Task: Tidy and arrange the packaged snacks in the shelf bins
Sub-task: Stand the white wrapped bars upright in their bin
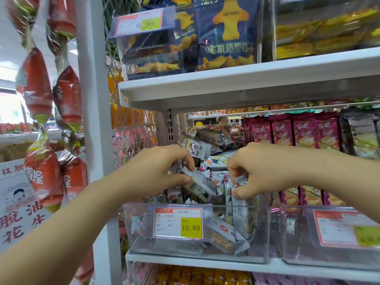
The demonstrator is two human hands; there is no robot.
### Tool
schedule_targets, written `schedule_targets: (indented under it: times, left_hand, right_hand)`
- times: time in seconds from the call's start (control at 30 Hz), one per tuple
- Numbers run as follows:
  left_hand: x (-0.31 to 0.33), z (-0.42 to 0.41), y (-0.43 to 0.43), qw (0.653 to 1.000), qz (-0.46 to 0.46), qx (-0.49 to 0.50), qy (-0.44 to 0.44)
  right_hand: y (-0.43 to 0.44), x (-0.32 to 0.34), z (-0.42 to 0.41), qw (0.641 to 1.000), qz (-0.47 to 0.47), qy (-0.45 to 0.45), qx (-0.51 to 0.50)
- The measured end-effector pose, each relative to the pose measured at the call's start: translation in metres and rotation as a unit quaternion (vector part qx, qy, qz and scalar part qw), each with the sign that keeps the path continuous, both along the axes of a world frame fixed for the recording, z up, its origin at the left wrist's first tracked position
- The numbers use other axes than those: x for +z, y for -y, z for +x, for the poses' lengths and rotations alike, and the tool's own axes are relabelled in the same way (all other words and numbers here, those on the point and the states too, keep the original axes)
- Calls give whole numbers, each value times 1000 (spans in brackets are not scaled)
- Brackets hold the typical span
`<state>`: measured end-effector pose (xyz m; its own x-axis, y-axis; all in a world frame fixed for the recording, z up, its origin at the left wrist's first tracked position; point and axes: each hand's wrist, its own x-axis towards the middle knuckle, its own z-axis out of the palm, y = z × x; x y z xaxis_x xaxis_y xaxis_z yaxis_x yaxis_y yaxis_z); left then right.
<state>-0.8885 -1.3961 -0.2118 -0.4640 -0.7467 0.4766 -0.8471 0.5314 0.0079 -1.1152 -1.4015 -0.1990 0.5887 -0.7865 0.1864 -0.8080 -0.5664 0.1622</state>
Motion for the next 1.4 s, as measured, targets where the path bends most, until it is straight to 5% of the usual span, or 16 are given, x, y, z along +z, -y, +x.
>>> schedule_targets:
  times: [0.3, 0.5, 1.4]
  left_hand:
    - [15, 17, -15, 998, 64, 20, 1]
    - [3, 4, -12, 953, 221, -79, -190]
    - [-21, -60, 26, 998, 49, 25, 13]
  right_hand:
    - [3, 0, 0, 1000, 13, -2, -4]
    - [1, 2, 2, 1000, 9, -26, -9]
    - [0, -3, 3, 998, -42, -32, -18]
